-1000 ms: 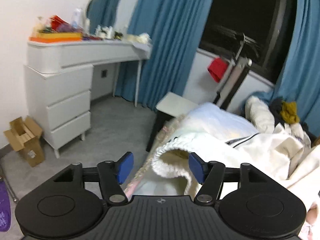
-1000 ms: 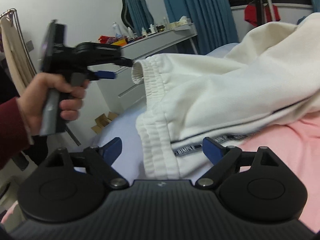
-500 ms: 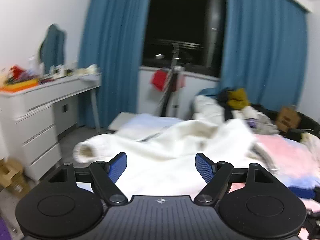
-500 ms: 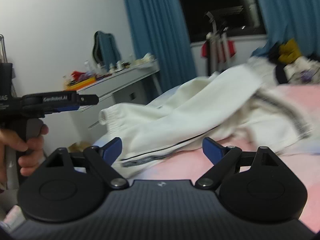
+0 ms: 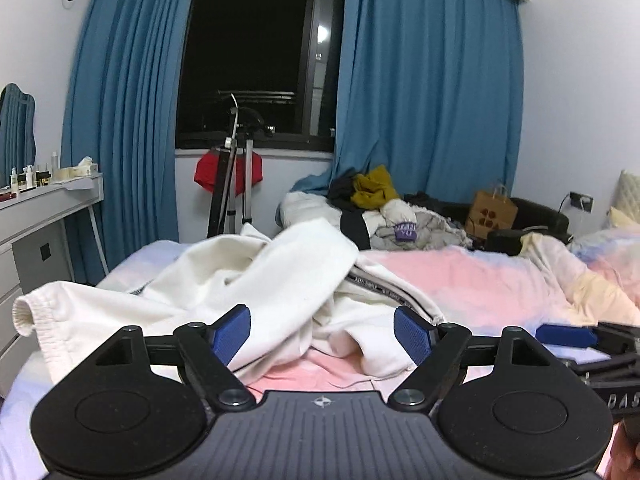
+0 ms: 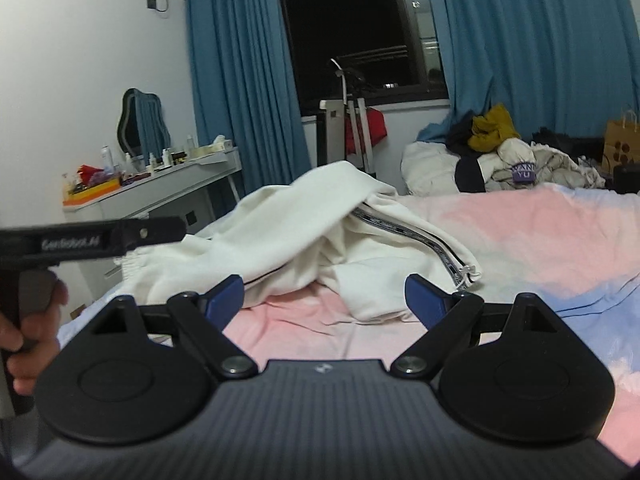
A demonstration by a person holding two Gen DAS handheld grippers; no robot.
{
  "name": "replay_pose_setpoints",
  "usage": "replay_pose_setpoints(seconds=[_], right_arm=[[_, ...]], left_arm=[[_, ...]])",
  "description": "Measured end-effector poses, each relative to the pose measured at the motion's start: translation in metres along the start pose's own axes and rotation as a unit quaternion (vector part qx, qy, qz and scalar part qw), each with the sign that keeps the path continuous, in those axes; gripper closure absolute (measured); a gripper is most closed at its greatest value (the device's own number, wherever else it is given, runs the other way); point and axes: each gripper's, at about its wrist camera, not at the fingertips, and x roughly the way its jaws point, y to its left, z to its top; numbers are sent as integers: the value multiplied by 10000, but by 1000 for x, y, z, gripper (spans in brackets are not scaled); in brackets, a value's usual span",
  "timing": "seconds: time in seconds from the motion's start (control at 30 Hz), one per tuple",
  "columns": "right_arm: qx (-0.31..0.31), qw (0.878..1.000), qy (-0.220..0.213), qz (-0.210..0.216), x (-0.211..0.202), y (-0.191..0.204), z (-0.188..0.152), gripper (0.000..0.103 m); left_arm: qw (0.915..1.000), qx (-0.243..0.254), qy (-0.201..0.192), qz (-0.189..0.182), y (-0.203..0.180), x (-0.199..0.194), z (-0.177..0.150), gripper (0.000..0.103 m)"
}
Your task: Fold clothes
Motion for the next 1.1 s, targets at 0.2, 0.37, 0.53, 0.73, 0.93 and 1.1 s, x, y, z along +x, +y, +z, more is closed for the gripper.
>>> replay_pose_setpoints(seconds=[0.2, 0.37, 0.53, 0.73, 0.93, 1.1], right_arm=[[142, 9998, 69, -96, 29, -45, 4, 14], [345, 9991, 203, -154, 64, -91, 7, 14], [512, 9977, 399, -170, 108, -130, 7, 14], [-394, 9945, 955, -176, 193, -141, 26, 14], [-628, 9853, 1569, -251, 258, -148, 26, 61], [-1375, 9718, 1751, -777, 250, -122, 25, 94]], left_arm=[[9996, -120, 215, 138, -6, 52, -5, 22], [9993, -229, 244, 136, 7, 89, -12, 21], [9995, -206, 128, -181, 5, 124, -19, 20], [9988, 124, -73, -467, 12, 157, -35, 19], [9979, 19, -163, -619, 33, 185, -57, 19], [9973, -423, -92, -592, 53, 193, -56, 20]])
